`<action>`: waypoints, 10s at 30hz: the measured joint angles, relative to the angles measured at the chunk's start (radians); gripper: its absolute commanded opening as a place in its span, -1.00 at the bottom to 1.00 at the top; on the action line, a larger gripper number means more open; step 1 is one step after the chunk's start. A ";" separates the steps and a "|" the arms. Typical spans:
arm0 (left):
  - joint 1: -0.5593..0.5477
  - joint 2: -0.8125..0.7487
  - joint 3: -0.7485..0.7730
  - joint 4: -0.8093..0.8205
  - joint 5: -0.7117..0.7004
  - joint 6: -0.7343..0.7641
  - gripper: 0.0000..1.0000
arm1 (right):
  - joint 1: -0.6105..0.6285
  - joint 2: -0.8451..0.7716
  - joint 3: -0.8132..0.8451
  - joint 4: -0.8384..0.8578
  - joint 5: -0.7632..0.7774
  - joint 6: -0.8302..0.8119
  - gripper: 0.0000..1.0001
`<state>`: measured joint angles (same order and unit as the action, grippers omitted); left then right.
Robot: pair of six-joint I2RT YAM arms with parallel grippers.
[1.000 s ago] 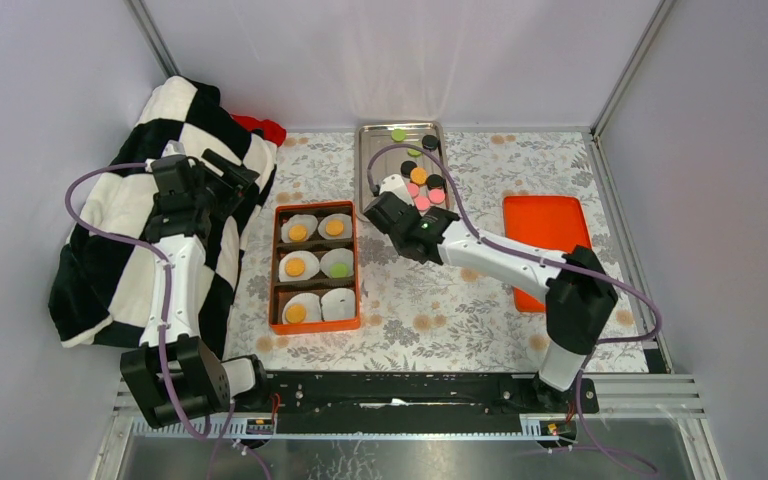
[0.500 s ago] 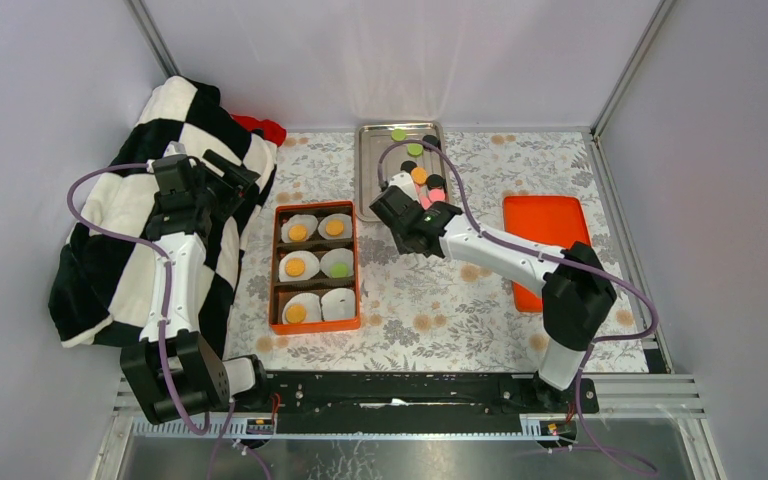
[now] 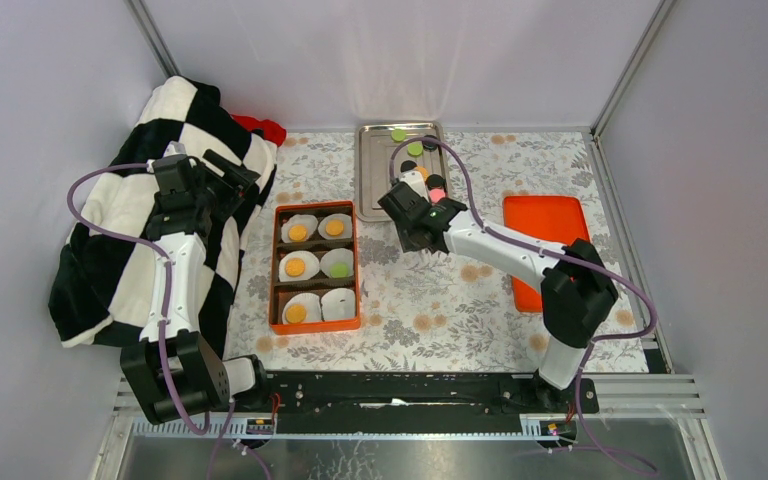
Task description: Pack the cookies
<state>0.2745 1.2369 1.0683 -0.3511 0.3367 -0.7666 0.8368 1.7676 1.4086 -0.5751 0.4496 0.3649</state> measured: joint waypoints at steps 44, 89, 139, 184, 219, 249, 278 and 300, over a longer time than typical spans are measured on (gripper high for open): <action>0.000 0.024 -0.005 -0.015 0.001 0.007 0.49 | 0.493 -0.272 -0.108 -0.148 -0.113 0.007 -0.99; 0.000 -0.006 -0.003 -0.031 0.016 0.023 0.54 | 0.624 -0.307 -0.334 -0.119 -0.055 0.174 -1.00; -0.221 0.117 0.047 -0.021 -0.139 0.039 -1.00 | -0.641 0.481 0.366 0.127 -0.340 -0.334 -0.88; -0.562 0.117 -0.315 -0.533 -0.799 -0.212 -1.00 | -0.527 -0.348 -0.310 0.062 -0.365 -0.066 0.18; -1.169 0.583 0.132 -0.124 -0.369 -0.208 -1.00 | -0.571 -0.078 -0.433 0.033 -0.156 0.051 0.16; -0.709 0.566 0.292 0.161 0.067 0.007 0.02 | -0.388 -0.388 -0.308 -0.061 -0.404 -0.106 -1.00; -0.665 0.559 0.126 0.434 0.405 -0.105 -0.06 | -0.125 -0.312 -0.037 -0.191 -0.550 -0.300 -1.00; -0.614 0.538 0.233 0.161 0.288 -0.072 -1.00 | -0.046 -0.460 -0.055 -0.029 -0.330 -0.288 0.33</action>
<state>-0.3393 1.7752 1.3010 -0.1898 0.6250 -0.8387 0.7906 1.3075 1.3540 -0.6044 0.1192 0.0765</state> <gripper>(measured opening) 0.240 0.616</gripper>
